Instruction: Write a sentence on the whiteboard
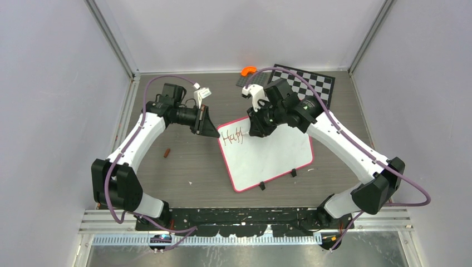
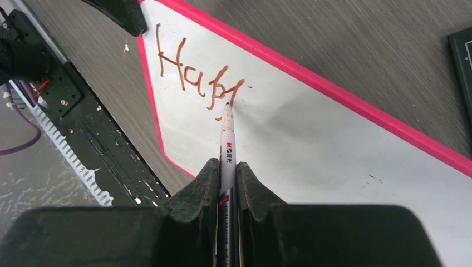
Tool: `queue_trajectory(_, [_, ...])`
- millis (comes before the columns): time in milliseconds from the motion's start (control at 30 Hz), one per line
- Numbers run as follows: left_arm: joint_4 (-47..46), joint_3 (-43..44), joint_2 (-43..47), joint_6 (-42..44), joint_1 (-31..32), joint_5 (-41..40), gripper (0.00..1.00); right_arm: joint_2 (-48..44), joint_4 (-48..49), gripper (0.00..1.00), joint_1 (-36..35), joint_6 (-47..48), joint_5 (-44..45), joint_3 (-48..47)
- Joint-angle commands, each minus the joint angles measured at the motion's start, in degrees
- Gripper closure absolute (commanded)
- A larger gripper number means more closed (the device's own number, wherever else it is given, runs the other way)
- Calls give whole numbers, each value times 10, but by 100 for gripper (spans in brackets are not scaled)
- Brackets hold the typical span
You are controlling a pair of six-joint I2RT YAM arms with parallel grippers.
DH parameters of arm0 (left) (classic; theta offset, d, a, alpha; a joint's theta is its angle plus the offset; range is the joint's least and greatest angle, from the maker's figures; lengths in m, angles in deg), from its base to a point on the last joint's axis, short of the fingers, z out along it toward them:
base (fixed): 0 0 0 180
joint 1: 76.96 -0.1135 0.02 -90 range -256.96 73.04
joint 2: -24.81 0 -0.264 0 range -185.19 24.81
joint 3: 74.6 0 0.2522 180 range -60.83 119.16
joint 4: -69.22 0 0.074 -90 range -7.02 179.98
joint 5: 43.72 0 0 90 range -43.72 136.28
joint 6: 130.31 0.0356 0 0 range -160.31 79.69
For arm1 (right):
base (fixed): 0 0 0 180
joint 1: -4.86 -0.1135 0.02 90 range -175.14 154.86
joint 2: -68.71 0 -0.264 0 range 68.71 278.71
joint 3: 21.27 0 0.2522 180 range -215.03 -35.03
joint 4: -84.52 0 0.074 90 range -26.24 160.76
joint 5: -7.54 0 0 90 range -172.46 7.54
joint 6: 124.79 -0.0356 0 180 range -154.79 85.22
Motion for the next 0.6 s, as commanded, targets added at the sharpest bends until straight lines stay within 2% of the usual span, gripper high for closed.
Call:
queue_trajectory(0, [-8, 2, 20, -5, 3, 30, 100, -3, 14, 100, 5, 8, 17, -25])
queue_trajectory(567, [-5, 5, 19, -3, 3, 27, 100, -5, 17, 100, 37, 7, 18, -22])
